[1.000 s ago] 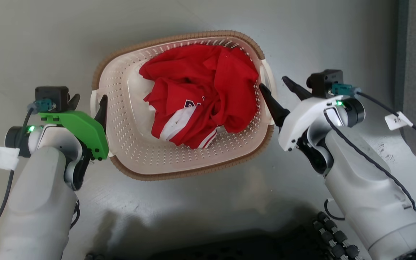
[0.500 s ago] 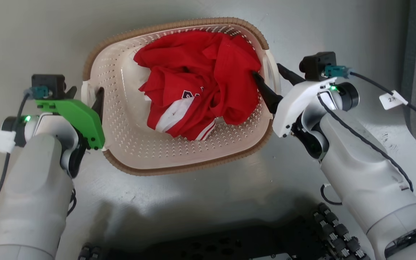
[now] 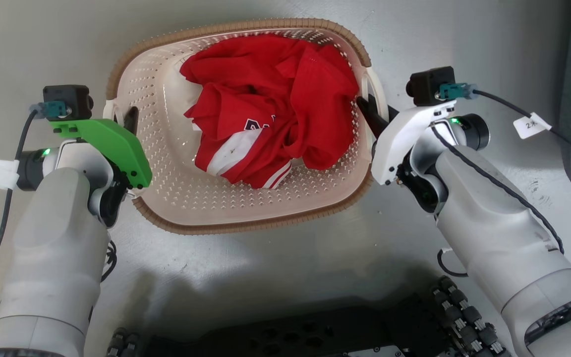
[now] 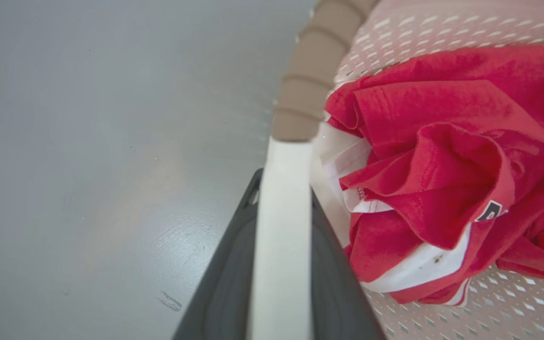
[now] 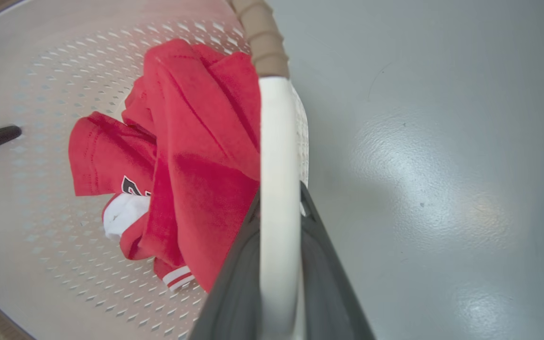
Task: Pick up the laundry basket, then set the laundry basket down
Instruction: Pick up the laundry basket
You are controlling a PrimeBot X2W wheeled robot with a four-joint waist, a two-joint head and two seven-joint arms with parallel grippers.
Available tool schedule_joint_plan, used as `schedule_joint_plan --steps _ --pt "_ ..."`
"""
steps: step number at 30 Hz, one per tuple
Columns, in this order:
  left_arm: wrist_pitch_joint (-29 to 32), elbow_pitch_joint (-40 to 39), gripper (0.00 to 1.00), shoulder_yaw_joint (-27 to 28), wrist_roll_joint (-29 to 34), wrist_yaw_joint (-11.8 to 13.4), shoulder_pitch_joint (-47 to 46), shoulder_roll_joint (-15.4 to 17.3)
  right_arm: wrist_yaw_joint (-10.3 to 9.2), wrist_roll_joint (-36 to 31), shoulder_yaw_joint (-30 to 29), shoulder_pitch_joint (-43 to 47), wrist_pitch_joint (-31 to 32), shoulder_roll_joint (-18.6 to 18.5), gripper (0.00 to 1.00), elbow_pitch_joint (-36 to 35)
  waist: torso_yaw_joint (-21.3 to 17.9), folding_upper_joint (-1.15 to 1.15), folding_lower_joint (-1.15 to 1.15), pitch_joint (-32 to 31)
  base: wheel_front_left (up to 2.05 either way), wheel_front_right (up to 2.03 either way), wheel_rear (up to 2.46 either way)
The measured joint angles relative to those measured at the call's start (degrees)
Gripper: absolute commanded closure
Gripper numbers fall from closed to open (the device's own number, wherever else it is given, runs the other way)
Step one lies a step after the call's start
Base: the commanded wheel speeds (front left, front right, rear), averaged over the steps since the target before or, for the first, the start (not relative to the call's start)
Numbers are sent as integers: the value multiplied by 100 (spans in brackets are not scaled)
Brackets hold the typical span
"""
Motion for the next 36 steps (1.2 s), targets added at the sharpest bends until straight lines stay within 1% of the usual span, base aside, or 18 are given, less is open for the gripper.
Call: schedule_joint_plan --steps 5,7,14,20,25,32,36 --pt "-69 92 100 0 -42 -3 -40 -32 1 81 43 -100 -1 -9 100 110 11 0 0 9 0 0 0" --pt "-102 169 100 -2 -59 -42 -75 -43 2 131 66 -124 -1 -11 100 146 15 0 0 5 0 0 0" --pt "-101 457 100 -83 -255 -46 -165 -140 4 235 159 -213 -42 4 100 414 34 0 0 -117 0 0 0" --pt "66 542 100 -256 -377 -46 -169 -188 5 345 220 -215 60 0 100 600 35 0 1 -279 0 0 0" --pt "283 594 100 -360 -633 -45 -171 -237 8 427 267 -216 138 -8 100 767 22 0 0 -472 0 0 0" --pt "523 658 100 -500 -838 -45 -172 -266 12 578 299 -220 230 0 100 992 -2 0 0 -791 0 0 0" --pt "664 732 100 -542 -1006 -45 -172 -280 62 656 303 -220 294 14 100 1136 -6 0 0 -1000 0 0 0"
